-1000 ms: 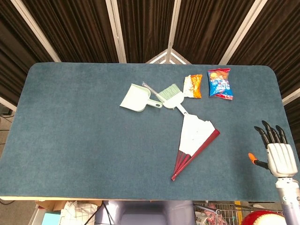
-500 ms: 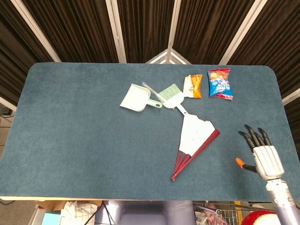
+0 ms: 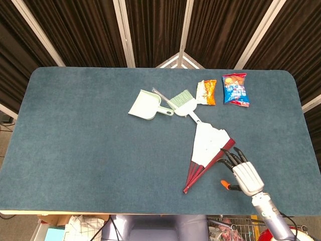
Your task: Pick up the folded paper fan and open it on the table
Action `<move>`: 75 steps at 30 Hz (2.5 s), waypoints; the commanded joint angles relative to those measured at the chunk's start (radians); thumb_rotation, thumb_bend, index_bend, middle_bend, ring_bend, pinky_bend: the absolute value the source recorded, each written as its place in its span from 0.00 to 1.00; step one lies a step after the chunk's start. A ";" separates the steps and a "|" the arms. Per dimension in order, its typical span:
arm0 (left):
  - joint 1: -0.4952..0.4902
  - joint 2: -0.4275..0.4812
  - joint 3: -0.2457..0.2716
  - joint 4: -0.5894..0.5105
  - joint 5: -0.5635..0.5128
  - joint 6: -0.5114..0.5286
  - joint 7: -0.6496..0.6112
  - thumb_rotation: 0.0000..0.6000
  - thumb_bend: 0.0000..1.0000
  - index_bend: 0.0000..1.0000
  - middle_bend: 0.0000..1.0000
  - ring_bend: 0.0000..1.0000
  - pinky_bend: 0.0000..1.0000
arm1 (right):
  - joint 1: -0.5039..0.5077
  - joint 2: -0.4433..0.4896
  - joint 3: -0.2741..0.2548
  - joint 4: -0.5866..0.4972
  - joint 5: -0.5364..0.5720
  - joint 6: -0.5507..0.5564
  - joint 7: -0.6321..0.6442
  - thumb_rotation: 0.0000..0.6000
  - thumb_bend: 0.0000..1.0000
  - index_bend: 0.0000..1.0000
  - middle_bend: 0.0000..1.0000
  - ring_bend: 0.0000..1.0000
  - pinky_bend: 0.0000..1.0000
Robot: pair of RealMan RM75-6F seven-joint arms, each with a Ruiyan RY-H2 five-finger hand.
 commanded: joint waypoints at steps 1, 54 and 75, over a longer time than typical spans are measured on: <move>-0.003 0.000 -0.003 0.002 -0.009 -0.008 0.001 1.00 0.21 0.10 0.00 0.00 0.00 | 0.022 -0.035 0.001 0.032 0.001 -0.024 -0.003 1.00 0.23 0.33 0.12 0.22 0.07; -0.028 -0.034 -0.011 -0.020 -0.065 -0.042 0.129 1.00 0.21 0.10 0.00 0.00 0.00 | 0.107 -0.404 -0.037 0.716 -0.009 0.032 0.156 1.00 0.33 0.41 0.17 0.24 0.10; -0.032 -0.037 -0.007 -0.026 -0.065 -0.050 0.146 1.00 0.21 0.10 0.00 0.00 0.00 | 0.134 -0.409 -0.040 0.750 0.004 0.066 0.222 1.00 0.41 0.68 0.21 0.26 0.12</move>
